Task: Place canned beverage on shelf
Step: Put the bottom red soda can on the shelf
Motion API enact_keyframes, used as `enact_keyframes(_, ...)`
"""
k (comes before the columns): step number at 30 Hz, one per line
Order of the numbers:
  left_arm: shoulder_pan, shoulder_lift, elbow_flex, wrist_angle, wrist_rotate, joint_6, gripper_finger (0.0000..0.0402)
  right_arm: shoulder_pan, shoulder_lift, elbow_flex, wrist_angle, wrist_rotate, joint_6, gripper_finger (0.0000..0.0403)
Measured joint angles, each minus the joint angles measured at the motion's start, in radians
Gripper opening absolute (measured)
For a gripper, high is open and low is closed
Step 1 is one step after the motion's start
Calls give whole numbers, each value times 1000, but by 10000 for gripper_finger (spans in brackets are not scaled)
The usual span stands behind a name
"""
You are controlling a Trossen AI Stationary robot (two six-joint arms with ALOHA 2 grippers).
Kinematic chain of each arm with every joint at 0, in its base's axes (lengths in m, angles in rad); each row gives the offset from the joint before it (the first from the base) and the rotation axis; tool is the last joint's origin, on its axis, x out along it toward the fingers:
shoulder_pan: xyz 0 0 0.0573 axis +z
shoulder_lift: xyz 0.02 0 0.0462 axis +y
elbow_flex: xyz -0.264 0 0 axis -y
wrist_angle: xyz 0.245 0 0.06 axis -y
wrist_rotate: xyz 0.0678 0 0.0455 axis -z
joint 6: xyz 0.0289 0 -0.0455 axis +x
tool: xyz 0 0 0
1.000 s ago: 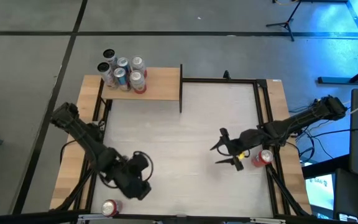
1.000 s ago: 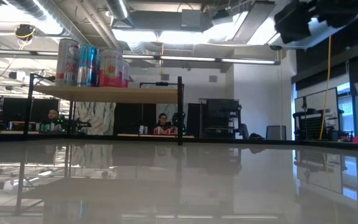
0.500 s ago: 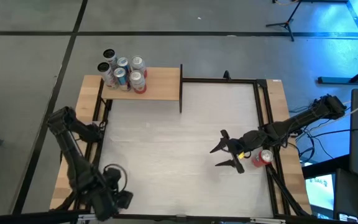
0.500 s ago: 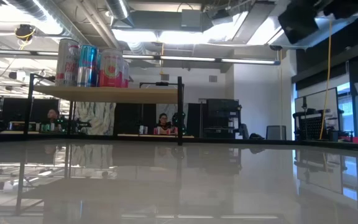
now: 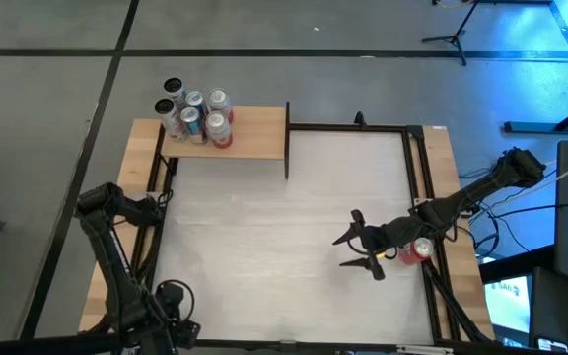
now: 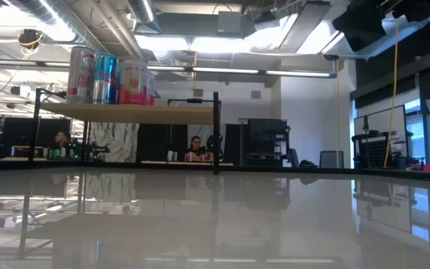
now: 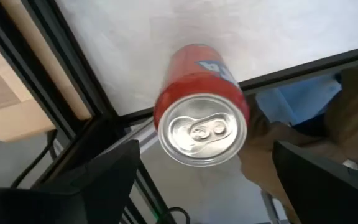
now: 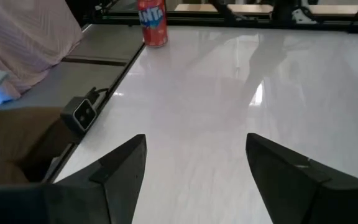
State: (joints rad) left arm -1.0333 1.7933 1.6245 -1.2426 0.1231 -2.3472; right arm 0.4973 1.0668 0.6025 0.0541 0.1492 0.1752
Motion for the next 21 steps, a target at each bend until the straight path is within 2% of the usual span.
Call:
enact_keyframes(8, -9, 1, 0, -8, -31, -8, 356, 0, 0, 0, -3, 39, -3, 271)
enact_keyframes(21, -11, 62, 0, 30, -8, 1, 356, 0, 0, 0, -3, 39, -5, 271)
